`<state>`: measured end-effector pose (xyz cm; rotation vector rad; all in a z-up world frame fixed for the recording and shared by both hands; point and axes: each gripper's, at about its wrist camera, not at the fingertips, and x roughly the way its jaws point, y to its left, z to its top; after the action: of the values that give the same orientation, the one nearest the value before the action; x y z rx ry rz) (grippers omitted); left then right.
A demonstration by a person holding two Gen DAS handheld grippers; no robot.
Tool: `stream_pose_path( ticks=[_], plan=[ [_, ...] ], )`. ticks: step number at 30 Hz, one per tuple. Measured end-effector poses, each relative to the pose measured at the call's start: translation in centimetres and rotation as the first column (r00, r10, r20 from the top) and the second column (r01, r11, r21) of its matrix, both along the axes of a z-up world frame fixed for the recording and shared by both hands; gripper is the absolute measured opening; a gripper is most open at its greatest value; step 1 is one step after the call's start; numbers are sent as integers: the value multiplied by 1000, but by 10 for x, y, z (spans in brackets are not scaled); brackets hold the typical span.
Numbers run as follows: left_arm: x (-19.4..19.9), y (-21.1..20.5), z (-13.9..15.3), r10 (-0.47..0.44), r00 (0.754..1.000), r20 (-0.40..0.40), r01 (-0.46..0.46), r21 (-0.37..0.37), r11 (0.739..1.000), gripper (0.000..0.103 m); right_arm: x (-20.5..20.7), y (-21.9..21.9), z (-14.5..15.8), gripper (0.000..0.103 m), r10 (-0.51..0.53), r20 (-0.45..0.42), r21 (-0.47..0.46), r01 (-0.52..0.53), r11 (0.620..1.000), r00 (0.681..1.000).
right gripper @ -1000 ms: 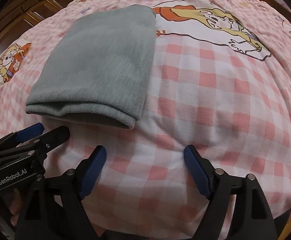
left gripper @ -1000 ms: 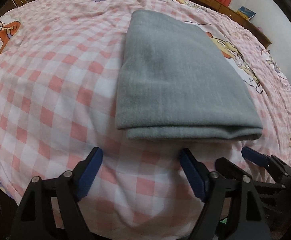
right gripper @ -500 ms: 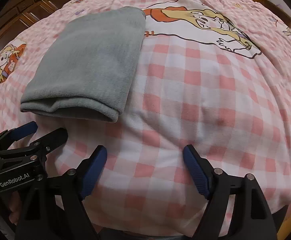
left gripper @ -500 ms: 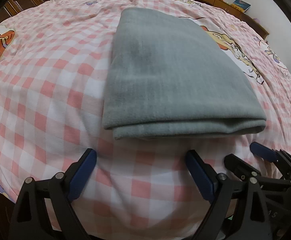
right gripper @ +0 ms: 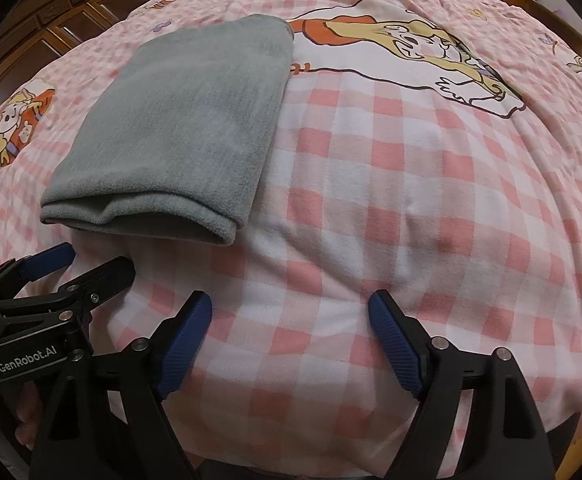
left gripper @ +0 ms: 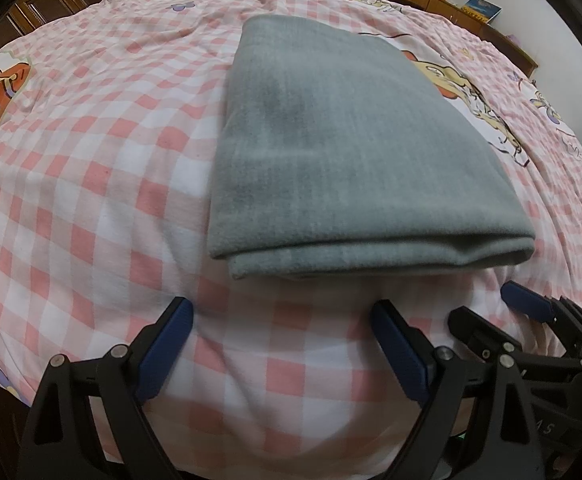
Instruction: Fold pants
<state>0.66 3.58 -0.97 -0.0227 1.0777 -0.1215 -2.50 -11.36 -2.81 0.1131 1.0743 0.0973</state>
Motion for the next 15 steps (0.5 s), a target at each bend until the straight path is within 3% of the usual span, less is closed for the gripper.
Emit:
stream_pose_path(
  ticks=[15],
  plan=[
    [0, 1, 0, -2, 1000, 10, 2, -7, 1000, 93, -1, 1, 0, 85, -1, 3, 2, 1, 1000, 1000]
  ],
)
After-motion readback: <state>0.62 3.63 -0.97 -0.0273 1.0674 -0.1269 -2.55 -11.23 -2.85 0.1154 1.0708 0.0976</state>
